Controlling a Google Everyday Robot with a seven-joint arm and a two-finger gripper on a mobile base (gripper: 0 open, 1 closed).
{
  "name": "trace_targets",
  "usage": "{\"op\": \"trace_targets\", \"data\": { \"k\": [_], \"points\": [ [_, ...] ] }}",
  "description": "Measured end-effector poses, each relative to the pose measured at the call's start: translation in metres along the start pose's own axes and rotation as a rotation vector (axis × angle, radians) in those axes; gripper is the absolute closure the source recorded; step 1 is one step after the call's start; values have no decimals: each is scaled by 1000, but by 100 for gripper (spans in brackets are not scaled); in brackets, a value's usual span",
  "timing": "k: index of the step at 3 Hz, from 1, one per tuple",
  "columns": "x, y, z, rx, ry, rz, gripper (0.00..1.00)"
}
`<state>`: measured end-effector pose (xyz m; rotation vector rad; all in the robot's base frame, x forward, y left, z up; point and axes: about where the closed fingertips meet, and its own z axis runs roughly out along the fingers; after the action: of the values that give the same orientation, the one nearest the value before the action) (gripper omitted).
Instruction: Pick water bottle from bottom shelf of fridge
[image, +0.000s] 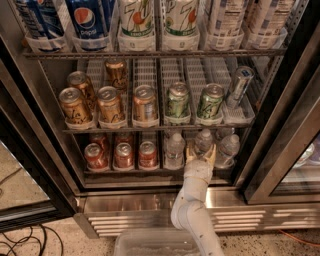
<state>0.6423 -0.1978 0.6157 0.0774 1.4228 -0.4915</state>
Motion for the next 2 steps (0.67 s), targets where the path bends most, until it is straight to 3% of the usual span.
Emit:
{"op": "trace_targets", "data": {
  "k": [1, 2],
  "points": [
    [-6, -4, -8, -34, -7, 39, 95],
    [-32, -25, -23, -101, -46, 41, 100]
  ]
}}
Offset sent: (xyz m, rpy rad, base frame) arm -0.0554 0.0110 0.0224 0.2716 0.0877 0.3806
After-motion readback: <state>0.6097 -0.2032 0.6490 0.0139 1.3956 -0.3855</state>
